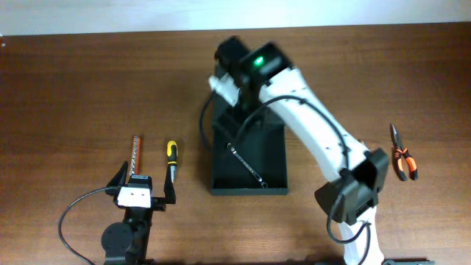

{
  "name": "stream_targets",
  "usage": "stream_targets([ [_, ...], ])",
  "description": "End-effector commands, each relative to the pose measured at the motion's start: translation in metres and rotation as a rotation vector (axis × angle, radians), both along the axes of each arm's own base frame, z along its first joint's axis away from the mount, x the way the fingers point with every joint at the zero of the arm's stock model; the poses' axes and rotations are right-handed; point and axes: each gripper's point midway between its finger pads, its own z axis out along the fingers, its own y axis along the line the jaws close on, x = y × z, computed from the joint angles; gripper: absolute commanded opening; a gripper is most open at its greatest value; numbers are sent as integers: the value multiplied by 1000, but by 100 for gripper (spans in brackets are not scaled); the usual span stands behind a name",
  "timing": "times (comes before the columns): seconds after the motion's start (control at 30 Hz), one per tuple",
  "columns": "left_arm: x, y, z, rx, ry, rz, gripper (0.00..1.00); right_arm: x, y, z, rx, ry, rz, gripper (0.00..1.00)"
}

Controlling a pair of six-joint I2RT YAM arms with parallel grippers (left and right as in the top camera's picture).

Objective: Pack container
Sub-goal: 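Lower the wrench into the box and open the right gripper, then move the right gripper back over the red-black diagonal cutters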

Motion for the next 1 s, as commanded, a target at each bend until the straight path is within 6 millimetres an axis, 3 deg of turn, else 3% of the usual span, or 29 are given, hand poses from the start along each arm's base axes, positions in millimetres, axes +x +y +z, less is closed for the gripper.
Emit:
stream_targets([
  [0.0,0,3,-2,20,2,13,99,25,-31,56,24,-165,-162,99],
  [0.13,0,3,-2,20,2,13,99,33,-74,100,32,-293,-328,99],
  [0.27,0,3,-2,20,1,12,99,20,-119,141,83,-372,-460,99],
  [0.33,0,3,-2,20,2,12,99,7,-141,153,84,-391,-498,99],
  [0.43,0,3,-2,20,2,12,99,-19,-180,153,27,-388,-545,99],
  [0.5,0,3,-2,20,2,13,99,-37,-206,142,-28,-361,-600,99],
  [0.53,0,3,-2,20,2,12,99,-54,-224,127,-65,-312,-645,99],
  [0.7,0,3,-2,20,2,12,99,-96,-271,63,-177,-97,-852,99],
  [0.83,0,3,-2,20,2,13,99,-101,-288,16,-185,21,-982,100],
  [0.97,0,3,-2,20,2,13,99,-79,-284,-25,-85,35,-967,99],
])
